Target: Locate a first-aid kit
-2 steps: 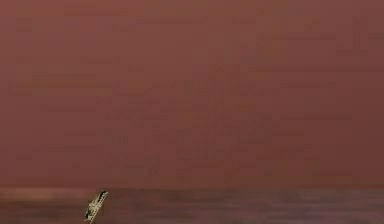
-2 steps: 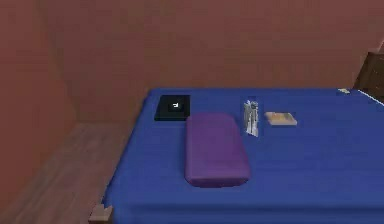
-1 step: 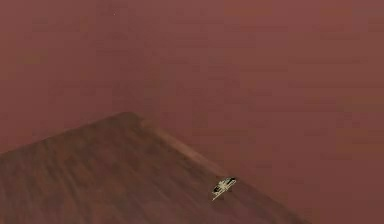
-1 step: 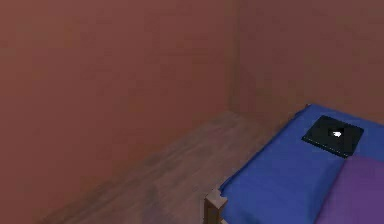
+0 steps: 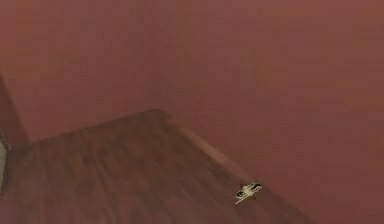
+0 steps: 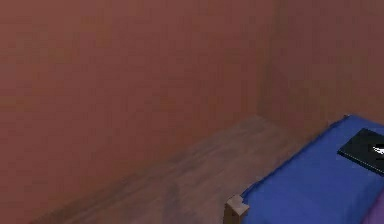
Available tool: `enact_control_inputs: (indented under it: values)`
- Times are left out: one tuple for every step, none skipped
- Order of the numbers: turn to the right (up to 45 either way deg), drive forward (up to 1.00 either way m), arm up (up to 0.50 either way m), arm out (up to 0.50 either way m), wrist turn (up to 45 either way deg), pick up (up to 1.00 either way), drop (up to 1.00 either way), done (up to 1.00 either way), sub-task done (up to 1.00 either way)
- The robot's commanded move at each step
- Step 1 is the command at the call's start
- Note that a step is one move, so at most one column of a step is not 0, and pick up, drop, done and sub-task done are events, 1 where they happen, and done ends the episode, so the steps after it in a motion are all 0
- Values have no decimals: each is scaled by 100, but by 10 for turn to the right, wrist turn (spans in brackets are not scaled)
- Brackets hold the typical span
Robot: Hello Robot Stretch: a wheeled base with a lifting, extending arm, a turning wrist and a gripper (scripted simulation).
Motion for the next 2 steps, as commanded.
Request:
enact_control_inputs:
  values:
    - [0,5,0,0,0,0,0,0,0]
    - [-450,0,0,0,0,0,0,0,0]
